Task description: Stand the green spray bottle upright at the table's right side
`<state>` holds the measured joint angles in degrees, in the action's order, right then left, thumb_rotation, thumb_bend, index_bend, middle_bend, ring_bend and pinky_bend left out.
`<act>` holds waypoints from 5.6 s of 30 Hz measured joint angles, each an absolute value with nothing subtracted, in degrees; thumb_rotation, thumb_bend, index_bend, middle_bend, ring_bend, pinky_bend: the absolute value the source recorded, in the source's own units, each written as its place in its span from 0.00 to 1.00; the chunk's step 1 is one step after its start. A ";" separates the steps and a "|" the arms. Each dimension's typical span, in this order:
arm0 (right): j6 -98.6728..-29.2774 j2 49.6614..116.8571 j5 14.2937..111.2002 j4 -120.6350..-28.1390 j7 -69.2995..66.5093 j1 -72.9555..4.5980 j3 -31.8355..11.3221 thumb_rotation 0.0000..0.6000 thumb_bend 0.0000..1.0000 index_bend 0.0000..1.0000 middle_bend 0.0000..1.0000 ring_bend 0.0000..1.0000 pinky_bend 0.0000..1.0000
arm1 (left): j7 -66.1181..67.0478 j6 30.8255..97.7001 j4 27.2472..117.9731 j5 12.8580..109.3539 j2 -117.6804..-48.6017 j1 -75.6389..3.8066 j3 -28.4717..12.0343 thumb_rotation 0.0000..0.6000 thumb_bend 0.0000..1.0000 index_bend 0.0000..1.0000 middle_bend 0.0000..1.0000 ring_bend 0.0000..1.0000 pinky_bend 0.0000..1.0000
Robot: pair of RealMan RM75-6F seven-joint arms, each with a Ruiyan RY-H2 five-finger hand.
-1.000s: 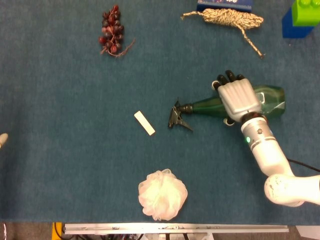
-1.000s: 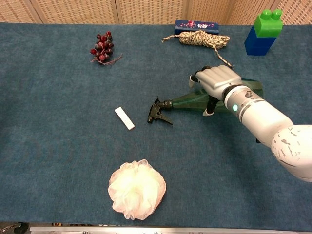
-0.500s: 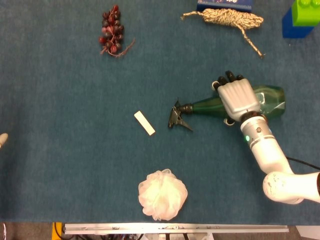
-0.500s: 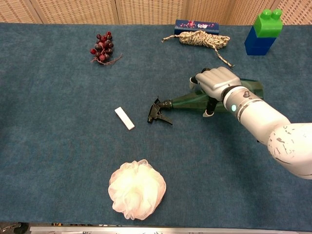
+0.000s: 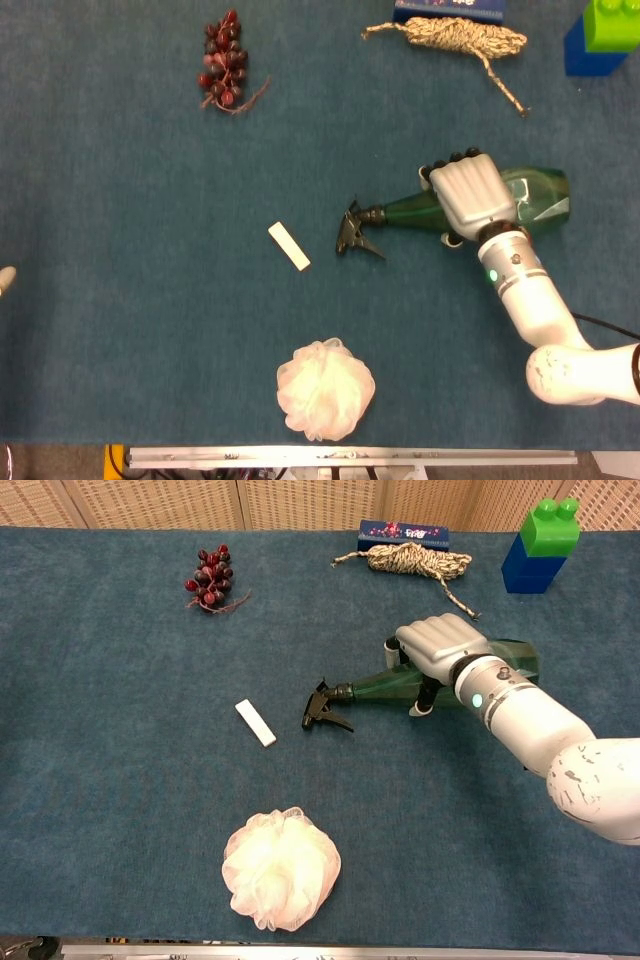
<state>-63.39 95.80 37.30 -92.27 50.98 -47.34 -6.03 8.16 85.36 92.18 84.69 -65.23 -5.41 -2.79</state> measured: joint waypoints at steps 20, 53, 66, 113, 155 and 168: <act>-63.86 90.55 49.13 -98.02 36.68 -42.82 -5.37 1.00 0.04 0.47 0.48 0.37 0.32 | 8.15 85.39 92.14 84.72 -65.24 -5.39 -2.77 1.00 0.00 0.00 0.00 0.00 0.00; -82.76 91.62 93.30 -75.14 -36.06 -24.83 1.62 1.00 0.03 0.48 0.49 0.37 0.35 | 8.14 85.38 92.14 84.75 -65.22 -5.39 -2.75 1.00 0.00 0.00 0.00 0.00 0.00; -92.36 101.60 92.89 -58.28 -62.22 -18.24 0.17 1.00 0.02 0.48 0.49 0.37 0.37 | 8.16 85.35 92.17 84.73 -65.19 -5.40 -2.76 1.00 0.00 0.00 0.00 0.00 0.00; -92.79 110.77 92.95 -33.08 -84.79 -14.32 -0.28 1.00 0.00 0.48 0.43 0.33 0.42 | 8.20 85.34 92.22 84.70 -65.18 -5.40 -2.76 1.00 0.00 0.00 0.00 0.00 0.00; -98.78 103.40 95.21 -41.98 -74.79 -10.25 2.28 1.00 0.00 0.03 0.11 0.07 0.27 | 8.19 85.34 92.21 84.70 -65.18 -5.40 -2.76 1.00 0.00 0.00 0.00 0.00 0.00; -102.53 91.58 95.92 -56.54 -63.18 -6.20 3.60 1.00 0.00 0.03 0.11 0.07 0.26 | 8.21 85.34 92.23 84.69 -65.18 -5.40 -2.77 1.00 0.00 0.00 0.00 0.00 0.00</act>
<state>-102.53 91.58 95.92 -56.54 -63.18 -6.20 3.60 8.21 85.34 92.23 84.69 -65.18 -5.40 -2.77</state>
